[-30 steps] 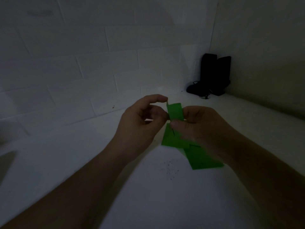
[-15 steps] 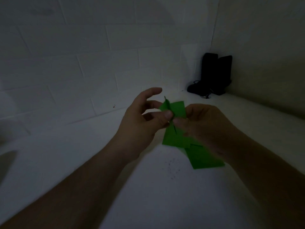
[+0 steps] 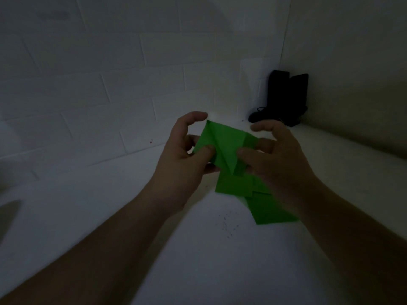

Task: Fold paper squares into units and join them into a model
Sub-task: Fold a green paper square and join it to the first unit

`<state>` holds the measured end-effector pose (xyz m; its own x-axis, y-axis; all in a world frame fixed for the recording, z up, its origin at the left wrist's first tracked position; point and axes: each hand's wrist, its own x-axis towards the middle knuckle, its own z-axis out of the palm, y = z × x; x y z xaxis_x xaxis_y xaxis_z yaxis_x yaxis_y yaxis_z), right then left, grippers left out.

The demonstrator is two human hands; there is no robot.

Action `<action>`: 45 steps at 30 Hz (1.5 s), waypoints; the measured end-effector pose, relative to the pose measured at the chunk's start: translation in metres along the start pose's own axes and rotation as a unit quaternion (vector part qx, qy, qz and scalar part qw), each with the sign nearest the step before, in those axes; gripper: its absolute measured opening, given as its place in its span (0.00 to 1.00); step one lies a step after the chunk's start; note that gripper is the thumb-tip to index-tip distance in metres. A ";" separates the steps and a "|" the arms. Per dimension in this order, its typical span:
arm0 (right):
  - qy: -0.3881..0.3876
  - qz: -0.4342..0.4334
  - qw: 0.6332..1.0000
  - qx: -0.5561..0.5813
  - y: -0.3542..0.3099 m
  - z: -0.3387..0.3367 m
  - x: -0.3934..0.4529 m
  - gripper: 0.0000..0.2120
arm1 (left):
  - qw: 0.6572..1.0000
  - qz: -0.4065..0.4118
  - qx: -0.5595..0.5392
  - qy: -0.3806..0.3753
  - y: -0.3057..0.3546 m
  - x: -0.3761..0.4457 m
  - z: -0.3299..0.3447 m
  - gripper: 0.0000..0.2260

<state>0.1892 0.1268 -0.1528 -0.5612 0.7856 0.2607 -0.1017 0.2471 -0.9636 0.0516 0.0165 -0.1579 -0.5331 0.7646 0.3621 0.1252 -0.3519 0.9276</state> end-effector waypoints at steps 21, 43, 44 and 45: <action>-0.090 -0.103 0.990 -0.032 0.005 -0.007 0.002 0.13 | 0.994 -0.086 -0.059 -0.011 -0.002 0.001 0.001 0.11; -0.098 -0.197 0.953 -0.207 0.003 -0.018 0.003 0.15 | 0.991 -0.106 -0.081 -0.016 0.001 0.000 0.000 0.13; -0.091 -0.196 0.957 -0.193 0.003 -0.018 0.003 0.13 | 0.991 -0.105 -0.081 -0.015 0.002 0.001 0.001 0.14; -0.080 -0.195 0.960 -0.185 0.003 -0.018 0.003 0.12 | 0.991 -0.106 -0.082 -0.014 0.003 0.001 0.001 0.15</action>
<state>0.2016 0.1402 -0.1534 -0.6613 0.5036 0.5560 -0.0468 0.7121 -0.7006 0.0528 0.0166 -0.1545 -0.5095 0.8445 0.1649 -0.1264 -0.2630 0.9565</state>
